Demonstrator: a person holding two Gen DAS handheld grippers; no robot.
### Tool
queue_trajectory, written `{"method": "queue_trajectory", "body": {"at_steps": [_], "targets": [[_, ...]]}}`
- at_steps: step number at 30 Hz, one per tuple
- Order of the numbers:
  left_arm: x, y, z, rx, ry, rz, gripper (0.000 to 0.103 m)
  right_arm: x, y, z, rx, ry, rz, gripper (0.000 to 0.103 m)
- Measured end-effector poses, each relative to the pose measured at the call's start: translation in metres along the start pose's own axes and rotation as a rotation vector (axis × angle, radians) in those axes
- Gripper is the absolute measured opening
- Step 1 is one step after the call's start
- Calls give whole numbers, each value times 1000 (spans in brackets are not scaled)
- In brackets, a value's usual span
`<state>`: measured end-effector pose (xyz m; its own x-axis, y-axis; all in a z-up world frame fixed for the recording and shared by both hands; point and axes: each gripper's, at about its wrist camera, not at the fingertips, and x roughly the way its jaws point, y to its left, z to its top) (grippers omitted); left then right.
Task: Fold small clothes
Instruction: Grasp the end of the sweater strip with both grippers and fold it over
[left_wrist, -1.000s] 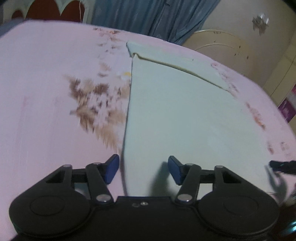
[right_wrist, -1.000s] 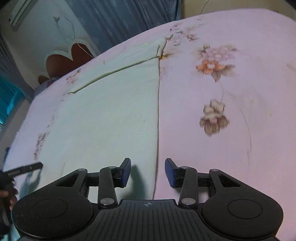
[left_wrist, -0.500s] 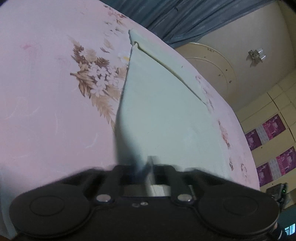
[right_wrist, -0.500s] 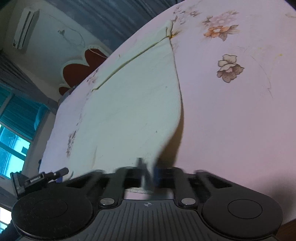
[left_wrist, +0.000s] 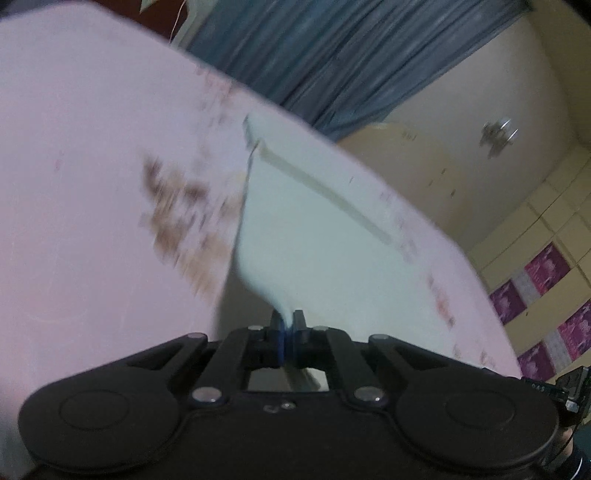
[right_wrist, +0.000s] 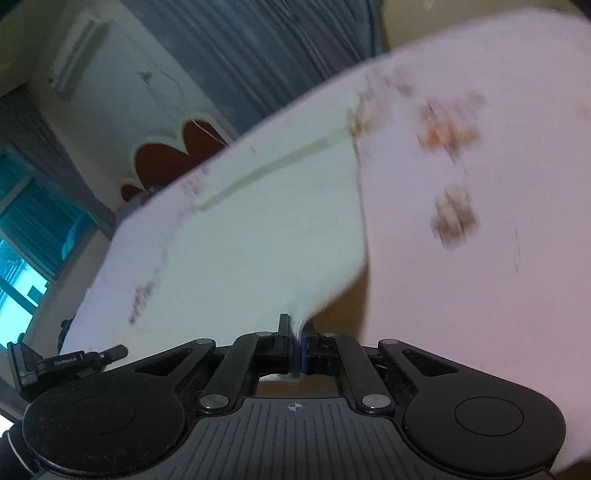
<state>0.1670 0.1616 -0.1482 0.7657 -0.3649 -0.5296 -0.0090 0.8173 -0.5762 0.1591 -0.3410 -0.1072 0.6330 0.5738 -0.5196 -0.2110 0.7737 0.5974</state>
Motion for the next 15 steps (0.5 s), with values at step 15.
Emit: {"method": "queue_trajectory", "body": {"at_steps": [15], "targets": [[35, -75, 168, 156, -245, -143, 3, 23, 54, 182, -153, -222, 8, 3]]}}
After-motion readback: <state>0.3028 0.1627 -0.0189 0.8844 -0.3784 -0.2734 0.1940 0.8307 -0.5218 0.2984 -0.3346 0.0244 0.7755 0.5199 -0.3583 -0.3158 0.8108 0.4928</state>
